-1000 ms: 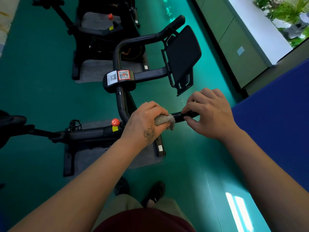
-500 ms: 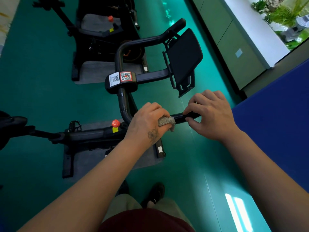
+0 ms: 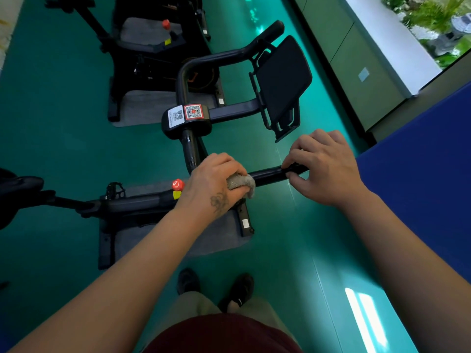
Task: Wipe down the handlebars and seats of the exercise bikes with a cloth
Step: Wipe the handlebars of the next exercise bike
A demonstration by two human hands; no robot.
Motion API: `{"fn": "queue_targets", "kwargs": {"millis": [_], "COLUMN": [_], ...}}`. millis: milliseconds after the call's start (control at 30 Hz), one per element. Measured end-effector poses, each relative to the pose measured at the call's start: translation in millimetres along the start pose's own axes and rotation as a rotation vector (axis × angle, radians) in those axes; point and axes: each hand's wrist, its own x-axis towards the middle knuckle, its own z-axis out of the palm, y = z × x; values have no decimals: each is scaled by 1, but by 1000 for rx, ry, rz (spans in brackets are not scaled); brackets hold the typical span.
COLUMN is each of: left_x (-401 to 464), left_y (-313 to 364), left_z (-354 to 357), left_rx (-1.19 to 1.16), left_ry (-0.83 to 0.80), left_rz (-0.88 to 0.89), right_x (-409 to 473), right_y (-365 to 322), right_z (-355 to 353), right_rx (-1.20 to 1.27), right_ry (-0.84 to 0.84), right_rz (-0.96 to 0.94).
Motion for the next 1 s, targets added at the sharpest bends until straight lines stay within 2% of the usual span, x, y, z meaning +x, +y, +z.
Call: {"fn": "queue_targets", "kwargs": {"millis": [167, 467, 733, 1000], "left_x": [7, -20, -3, -23], "left_y": [11, -22, -2, -26], "left_z": [7, -17, 4, -18], "left_rx": [-29, -3, -26, 11], "left_ry": [-14, 15, 17, 2], "left_rz": [18, -10, 30, -2], "right_x": [0, 0, 9, 8], "right_y": [-1, -5, -34, -47], "right_z": [-1, -3, 8, 29], "right_rx": [-2, 5, 155, 222], "right_ry": [3, -3, -27, -74], "right_rz": [1, 18, -64, -57]}}
